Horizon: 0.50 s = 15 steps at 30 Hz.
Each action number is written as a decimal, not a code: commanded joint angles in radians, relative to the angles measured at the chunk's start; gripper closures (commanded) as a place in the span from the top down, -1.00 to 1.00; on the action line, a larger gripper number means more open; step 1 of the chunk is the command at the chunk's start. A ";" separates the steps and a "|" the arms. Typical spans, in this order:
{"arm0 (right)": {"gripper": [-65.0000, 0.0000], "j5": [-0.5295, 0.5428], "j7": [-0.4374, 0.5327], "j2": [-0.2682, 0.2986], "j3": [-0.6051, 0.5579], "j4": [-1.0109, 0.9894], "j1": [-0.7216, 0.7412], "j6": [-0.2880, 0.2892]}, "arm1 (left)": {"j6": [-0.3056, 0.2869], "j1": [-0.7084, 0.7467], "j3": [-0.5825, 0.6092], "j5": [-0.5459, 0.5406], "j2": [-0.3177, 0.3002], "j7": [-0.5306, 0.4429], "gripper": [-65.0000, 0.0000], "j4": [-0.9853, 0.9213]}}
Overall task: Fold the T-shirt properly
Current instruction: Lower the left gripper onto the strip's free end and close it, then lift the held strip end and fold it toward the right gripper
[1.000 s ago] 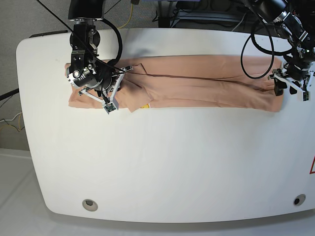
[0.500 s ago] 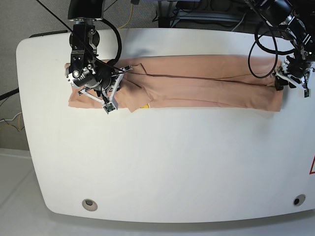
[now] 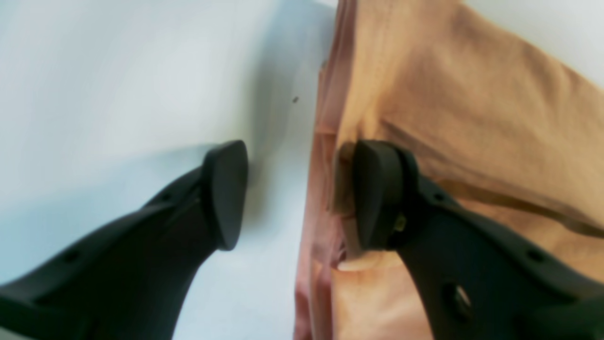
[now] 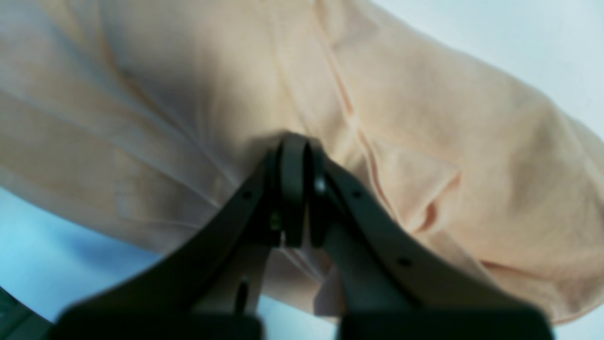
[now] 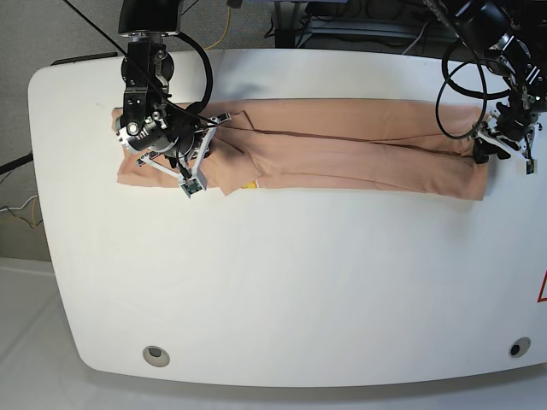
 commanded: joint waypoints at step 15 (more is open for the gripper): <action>-1.00 0.003 0.014 0.007 0.001 0.015 0.014 -0.001 | -0.002 0.003 0.063 0.006 0.045 0.024 0.05 0.004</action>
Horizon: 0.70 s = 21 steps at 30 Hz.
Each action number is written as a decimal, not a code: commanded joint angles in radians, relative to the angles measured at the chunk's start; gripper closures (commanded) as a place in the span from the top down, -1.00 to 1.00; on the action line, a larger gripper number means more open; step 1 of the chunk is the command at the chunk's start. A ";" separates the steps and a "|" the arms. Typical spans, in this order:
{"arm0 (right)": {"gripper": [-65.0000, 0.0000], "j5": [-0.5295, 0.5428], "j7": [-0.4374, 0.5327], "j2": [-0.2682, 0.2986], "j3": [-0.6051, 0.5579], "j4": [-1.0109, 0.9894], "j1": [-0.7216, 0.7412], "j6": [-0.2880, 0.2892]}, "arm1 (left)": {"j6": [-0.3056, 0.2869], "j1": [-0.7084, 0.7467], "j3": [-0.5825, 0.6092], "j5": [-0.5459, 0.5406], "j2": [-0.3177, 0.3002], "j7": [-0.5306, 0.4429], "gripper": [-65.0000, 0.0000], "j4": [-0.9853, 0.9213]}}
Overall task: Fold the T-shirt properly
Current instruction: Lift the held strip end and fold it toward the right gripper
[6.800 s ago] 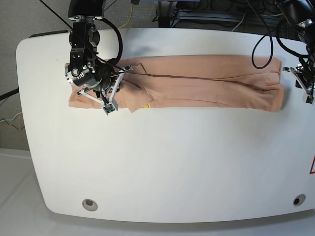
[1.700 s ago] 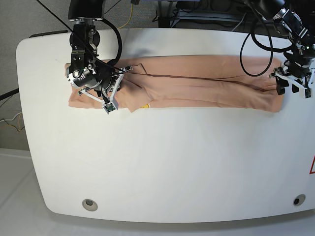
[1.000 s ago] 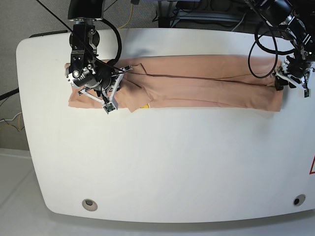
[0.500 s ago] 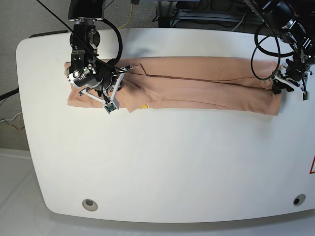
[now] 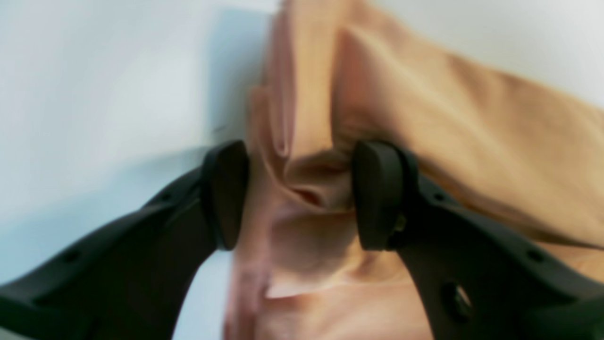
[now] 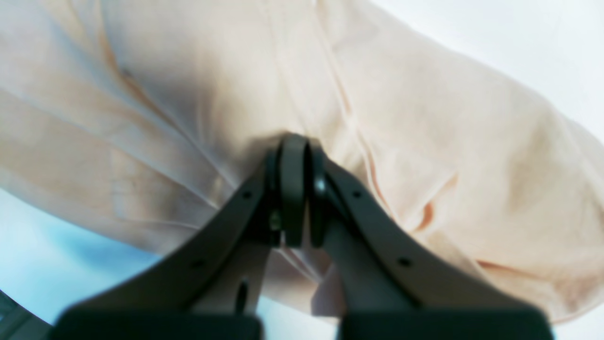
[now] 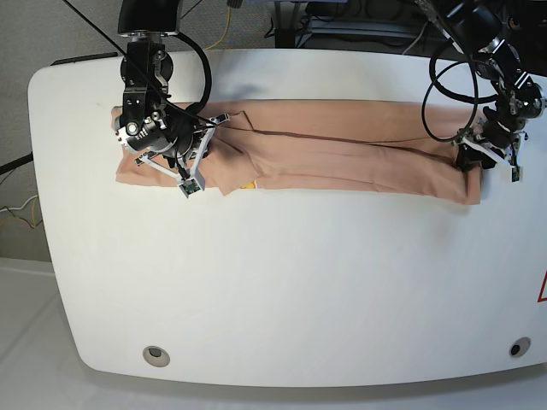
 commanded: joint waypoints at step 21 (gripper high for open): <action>-1.00 0.002 0.014 0.005 0.001 0.015 0.014 -0.001 | -0.002 0.026 0.045 0.024 0.004 0.056 0.04 -0.003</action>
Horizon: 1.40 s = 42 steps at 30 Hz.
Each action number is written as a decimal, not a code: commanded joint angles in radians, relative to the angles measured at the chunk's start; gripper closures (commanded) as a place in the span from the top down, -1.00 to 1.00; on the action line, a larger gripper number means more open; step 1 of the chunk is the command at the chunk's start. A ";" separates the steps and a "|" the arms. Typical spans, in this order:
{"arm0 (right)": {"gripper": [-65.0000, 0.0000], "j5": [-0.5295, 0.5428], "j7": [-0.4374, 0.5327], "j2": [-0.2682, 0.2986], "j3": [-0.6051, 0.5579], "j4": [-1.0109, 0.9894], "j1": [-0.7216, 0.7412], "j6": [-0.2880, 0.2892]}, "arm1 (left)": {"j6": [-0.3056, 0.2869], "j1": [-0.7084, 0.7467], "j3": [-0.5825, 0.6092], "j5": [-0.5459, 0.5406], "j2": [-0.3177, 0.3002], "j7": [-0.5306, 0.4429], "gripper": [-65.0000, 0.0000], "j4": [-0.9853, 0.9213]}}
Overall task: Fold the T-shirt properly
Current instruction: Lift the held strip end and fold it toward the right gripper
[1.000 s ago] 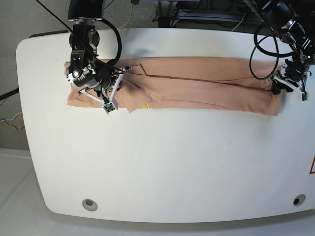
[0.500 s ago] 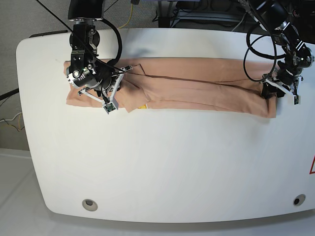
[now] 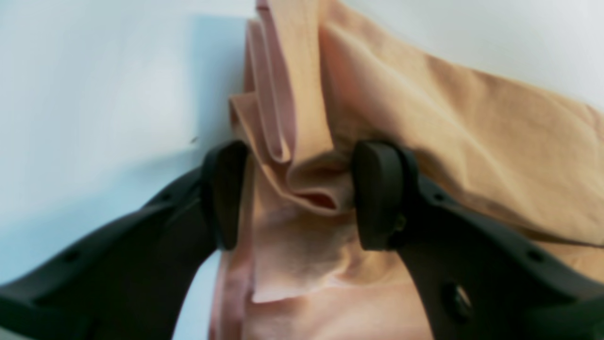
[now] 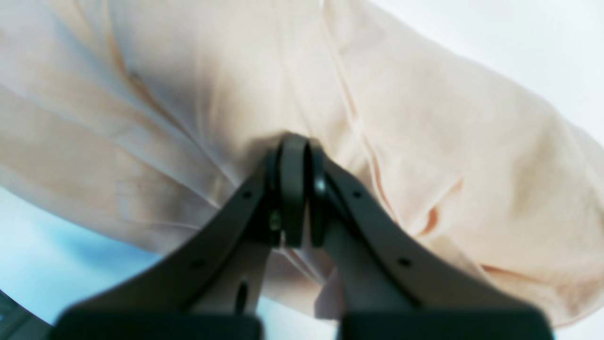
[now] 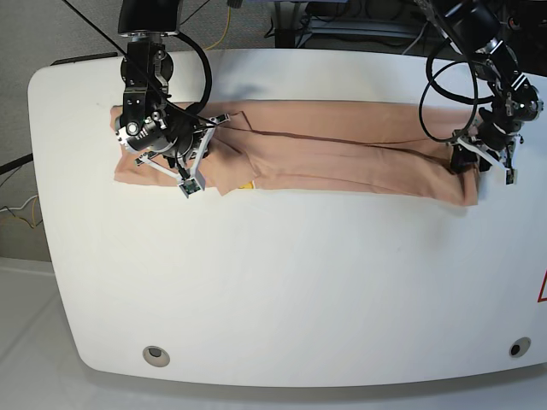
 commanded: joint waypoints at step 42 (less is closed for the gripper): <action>-1.00 0.008 0.014 0.004 0.001 0.015 0.014 -0.001 | -0.001 0.044 0.081 0.033 0.022 0.068 -0.93 0.098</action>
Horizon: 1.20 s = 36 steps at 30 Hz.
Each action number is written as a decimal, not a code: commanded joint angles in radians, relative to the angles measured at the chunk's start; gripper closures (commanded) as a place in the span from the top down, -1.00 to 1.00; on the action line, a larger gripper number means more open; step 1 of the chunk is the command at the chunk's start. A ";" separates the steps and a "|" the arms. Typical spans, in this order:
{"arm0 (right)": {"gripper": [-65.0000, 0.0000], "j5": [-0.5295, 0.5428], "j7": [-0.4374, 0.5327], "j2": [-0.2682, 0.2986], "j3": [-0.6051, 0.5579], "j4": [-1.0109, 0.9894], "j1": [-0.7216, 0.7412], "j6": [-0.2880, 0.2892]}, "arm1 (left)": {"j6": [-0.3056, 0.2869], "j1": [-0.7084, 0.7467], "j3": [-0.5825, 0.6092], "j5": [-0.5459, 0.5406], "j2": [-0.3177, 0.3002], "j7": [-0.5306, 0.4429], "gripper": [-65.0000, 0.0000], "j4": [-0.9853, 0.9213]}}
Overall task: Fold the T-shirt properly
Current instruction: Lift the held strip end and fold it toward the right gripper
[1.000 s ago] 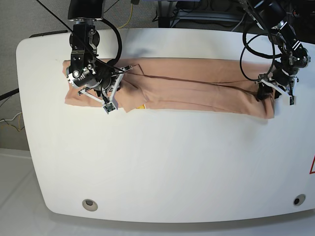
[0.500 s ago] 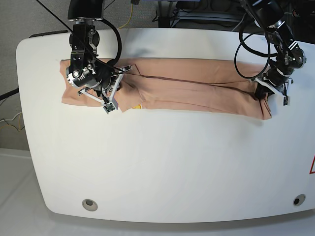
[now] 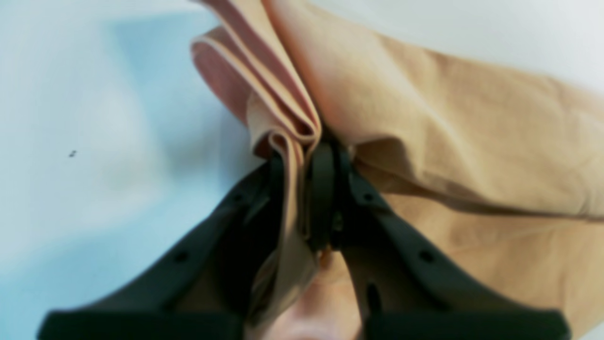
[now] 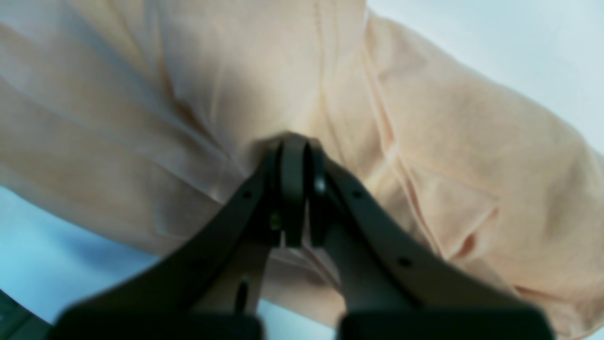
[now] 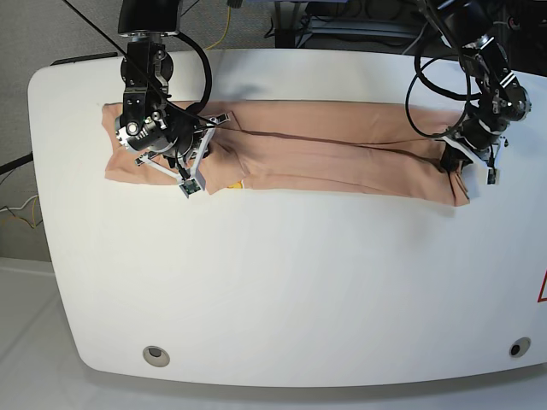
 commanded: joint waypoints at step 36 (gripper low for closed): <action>-1.00 0.008 0.014 0.001 0.001 0.015 0.014 -0.001 | 0.000 -0.055 0.181 0.042 0.094 0.165 -0.93 0.242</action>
